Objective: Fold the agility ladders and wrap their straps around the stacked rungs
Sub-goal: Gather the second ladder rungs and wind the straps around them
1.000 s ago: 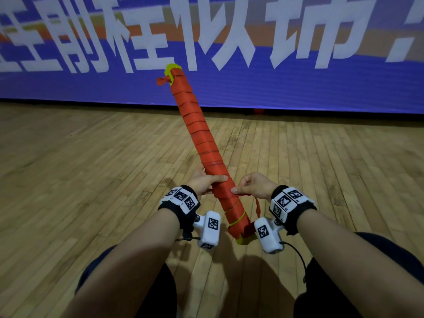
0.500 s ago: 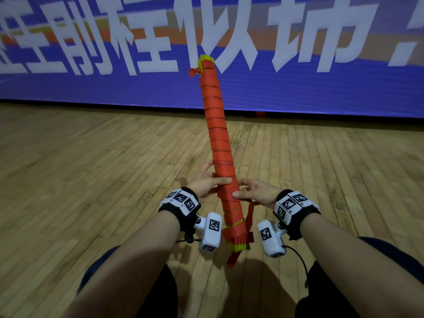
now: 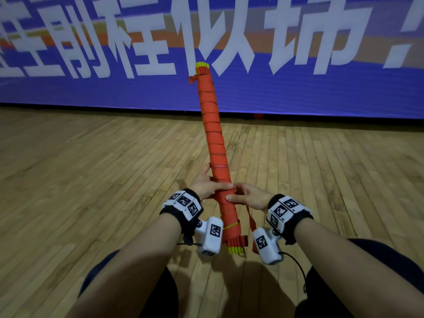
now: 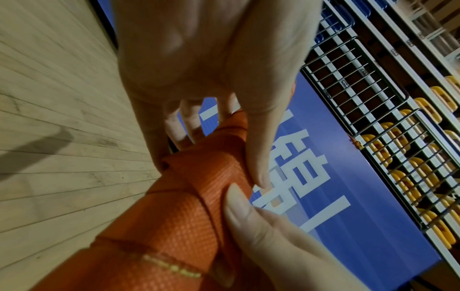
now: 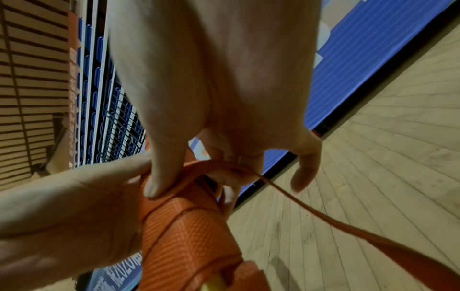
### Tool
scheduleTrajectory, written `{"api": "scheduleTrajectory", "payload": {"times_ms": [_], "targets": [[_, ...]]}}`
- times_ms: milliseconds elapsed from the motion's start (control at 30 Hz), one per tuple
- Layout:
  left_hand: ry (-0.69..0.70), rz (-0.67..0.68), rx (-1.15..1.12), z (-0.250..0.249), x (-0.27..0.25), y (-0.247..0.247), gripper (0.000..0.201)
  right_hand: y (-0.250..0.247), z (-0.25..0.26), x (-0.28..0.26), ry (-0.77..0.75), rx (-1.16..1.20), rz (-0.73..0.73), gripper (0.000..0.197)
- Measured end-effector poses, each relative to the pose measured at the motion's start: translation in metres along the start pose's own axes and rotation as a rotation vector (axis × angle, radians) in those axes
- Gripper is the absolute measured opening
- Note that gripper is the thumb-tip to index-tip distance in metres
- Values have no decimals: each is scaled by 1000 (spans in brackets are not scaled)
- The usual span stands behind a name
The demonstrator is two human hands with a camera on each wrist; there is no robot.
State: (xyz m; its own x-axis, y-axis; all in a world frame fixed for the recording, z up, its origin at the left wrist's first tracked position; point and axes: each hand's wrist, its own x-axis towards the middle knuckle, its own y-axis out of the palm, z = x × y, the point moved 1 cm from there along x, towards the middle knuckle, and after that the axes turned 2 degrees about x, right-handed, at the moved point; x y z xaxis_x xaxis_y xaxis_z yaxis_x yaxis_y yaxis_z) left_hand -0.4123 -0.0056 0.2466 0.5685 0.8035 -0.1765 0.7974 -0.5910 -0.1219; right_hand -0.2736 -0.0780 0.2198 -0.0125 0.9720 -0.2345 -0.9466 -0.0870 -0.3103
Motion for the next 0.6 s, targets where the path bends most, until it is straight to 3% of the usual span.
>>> {"api": "scheduleTrajectory", "payload": {"times_ms": [200, 367, 600], "targets": [[50, -67, -40, 1, 1, -1, 88, -9, 0, 0, -23, 25, -14, 26], [71, -24, -143, 2, -2, -5, 79, -15, -2, -5, -10, 142, 18, 33], [78, 31, -177, 0, -2, -2, 77, -10, 2, -6, -33, 171, 16, 25]]}}
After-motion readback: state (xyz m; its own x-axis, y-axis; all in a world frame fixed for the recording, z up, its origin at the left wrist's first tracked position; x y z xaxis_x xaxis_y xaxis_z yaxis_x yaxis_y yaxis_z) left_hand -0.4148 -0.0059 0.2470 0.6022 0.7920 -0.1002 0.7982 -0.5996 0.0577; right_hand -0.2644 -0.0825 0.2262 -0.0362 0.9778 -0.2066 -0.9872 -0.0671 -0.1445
